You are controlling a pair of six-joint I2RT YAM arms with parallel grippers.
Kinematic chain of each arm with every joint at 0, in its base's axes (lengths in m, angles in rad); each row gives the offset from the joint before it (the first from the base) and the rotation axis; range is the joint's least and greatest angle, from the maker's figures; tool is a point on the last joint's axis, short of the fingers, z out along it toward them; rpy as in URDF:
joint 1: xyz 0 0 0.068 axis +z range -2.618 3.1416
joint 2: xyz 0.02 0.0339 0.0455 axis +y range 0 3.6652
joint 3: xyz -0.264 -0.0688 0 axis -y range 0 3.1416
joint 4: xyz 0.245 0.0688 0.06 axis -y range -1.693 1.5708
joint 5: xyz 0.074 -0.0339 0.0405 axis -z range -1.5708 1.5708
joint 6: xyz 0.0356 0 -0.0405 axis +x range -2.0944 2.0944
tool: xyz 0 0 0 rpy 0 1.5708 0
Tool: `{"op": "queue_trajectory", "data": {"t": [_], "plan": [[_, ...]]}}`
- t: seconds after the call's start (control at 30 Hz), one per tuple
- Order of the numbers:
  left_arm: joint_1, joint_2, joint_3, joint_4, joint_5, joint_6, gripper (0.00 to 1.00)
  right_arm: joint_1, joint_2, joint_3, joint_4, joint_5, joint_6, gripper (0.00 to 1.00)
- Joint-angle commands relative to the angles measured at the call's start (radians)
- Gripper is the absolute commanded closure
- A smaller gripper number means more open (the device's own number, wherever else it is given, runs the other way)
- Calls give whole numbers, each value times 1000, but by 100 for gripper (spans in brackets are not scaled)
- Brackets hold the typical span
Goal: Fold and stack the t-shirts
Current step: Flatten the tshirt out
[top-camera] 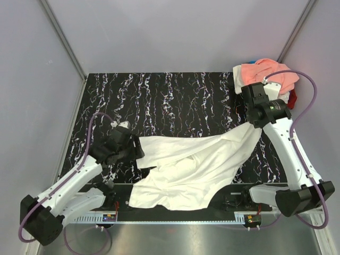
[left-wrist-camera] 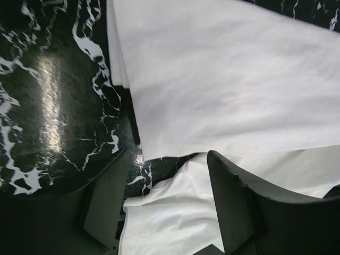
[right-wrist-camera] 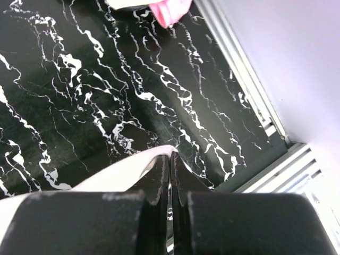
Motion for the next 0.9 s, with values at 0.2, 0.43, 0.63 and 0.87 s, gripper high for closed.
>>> {"op": "queue_trajectory", "data": {"t": [0.2,0.43,0.63,0.87], "plan": [[-211,-95,-143,38,-122,-278,32,-29,-10,-69,129,-138,-74,100],[-214,-125,-249,111,-92,-312,19,-29,-21,-93,149,-190,-69,100],[-216,-85,-295,181,-101,-333,21,-29,-32,-100,155,-205,-74,100],[-214,-135,-319,219,-134,-339,31,-29,-45,-129,167,-224,-77,100]]}}
